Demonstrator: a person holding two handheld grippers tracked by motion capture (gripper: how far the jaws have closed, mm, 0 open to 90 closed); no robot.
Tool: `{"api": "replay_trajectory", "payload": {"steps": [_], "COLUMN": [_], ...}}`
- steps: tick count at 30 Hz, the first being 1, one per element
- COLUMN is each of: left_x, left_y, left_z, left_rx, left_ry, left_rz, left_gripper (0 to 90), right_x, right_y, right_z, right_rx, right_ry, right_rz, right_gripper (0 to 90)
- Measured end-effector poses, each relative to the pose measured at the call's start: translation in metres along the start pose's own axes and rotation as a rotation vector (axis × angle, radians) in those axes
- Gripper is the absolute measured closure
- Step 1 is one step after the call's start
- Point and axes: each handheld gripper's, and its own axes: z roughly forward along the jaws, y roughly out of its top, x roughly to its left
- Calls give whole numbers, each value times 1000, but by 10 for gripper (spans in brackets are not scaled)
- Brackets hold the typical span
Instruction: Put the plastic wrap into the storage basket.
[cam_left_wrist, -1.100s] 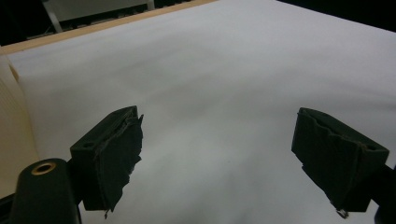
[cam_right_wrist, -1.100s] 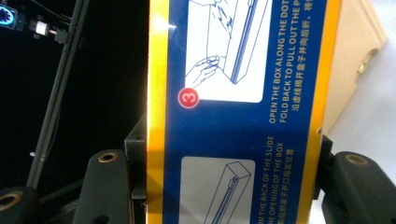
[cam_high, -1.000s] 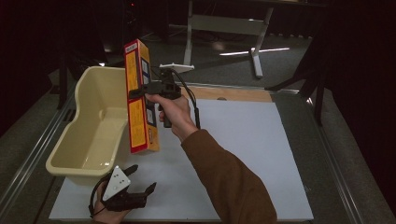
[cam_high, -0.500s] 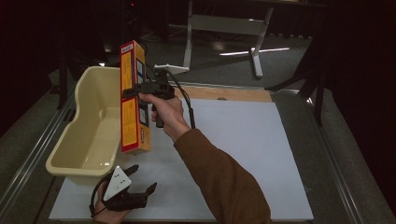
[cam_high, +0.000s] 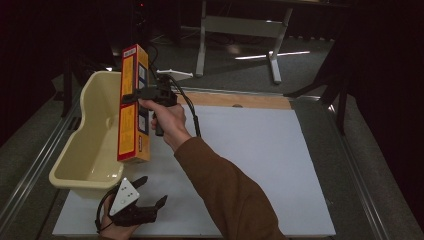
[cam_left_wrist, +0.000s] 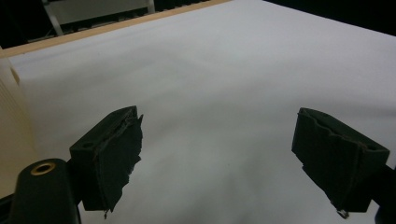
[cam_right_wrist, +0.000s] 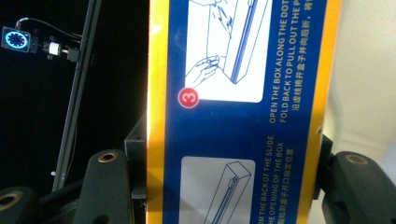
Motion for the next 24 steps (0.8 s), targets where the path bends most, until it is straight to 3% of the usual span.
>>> {"api": "replay_trajectory", "payload": {"steps": [6, 24], "left_x": [-3, -2], "left_y": [0, 0], "left_z": [0, 1], "left_rx": [2, -3], "left_ry": [-3, -6], "left_rz": [17, 15], "left_gripper": [156, 157], "right_x": [0, 1], "right_y": [0, -10], "right_z": [11, 34], "right_rx": [-9, -43], "right_ry": [8, 2], "right_rz": [24, 59], "right_gripper": [397, 396]}}
